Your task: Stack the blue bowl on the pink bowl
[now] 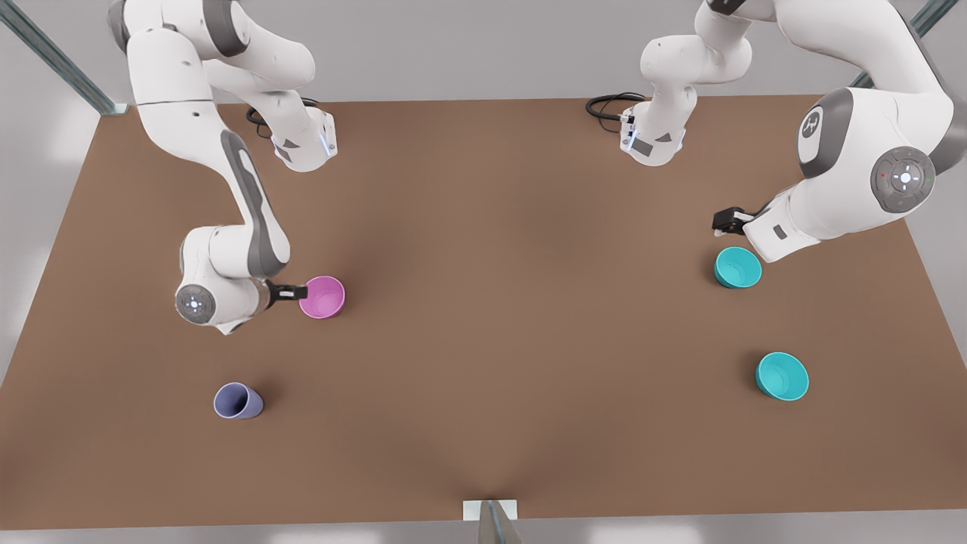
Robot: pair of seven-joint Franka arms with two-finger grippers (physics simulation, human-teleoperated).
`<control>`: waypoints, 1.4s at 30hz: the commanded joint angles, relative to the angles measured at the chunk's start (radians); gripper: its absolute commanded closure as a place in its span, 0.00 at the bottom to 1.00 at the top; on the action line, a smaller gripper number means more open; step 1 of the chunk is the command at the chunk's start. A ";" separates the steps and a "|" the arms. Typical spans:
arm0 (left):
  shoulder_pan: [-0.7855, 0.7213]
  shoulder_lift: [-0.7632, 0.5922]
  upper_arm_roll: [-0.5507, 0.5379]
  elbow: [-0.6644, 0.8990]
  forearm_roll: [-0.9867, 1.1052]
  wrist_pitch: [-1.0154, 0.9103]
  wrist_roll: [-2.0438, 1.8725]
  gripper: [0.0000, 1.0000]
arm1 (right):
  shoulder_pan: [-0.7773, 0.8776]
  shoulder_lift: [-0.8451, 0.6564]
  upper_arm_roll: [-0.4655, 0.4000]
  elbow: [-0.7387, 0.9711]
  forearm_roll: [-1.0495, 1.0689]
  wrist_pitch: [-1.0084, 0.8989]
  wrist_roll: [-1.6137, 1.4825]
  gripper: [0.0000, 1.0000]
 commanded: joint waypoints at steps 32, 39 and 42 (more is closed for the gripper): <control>0.014 0.005 0.000 0.000 -0.003 -0.001 0.009 0.00 | 0.264 0.394 0.161 0.589 0.210 0.093 0.509 0.79; 0.045 0.034 0.000 -0.003 -0.002 0.025 0.005 0.00 | 0.462 0.639 0.161 0.795 0.200 0.359 0.730 0.79; 0.089 0.062 0.000 -0.003 0.001 0.098 0.005 0.00 | 0.463 0.641 0.160 0.798 0.203 0.359 0.728 0.01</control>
